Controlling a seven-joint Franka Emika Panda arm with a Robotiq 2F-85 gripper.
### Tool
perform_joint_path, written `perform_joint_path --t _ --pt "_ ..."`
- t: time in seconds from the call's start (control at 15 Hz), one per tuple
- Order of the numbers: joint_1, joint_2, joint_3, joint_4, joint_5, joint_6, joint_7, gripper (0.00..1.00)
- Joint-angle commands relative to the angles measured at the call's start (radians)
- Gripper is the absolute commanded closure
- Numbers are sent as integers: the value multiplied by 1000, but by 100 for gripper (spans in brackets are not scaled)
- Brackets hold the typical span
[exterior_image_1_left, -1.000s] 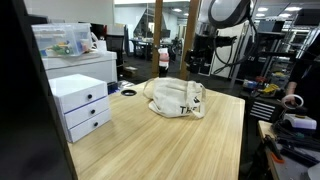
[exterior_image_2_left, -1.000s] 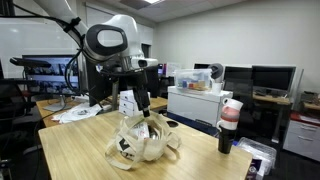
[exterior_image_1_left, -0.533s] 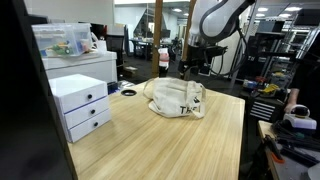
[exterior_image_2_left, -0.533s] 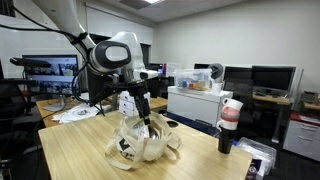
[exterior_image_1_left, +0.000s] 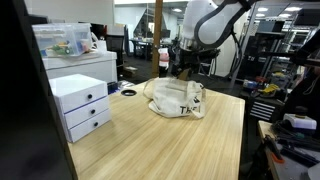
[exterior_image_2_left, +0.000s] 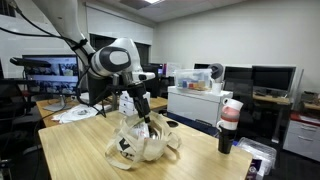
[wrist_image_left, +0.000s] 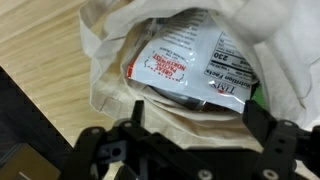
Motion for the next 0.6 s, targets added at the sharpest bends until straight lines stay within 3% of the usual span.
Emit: perform_joint_path --t 0.0,0.53 --pt "5 -2 -6 2 5 -2 -6 0" --pt "3 76 11 17 72 12 -25 0"
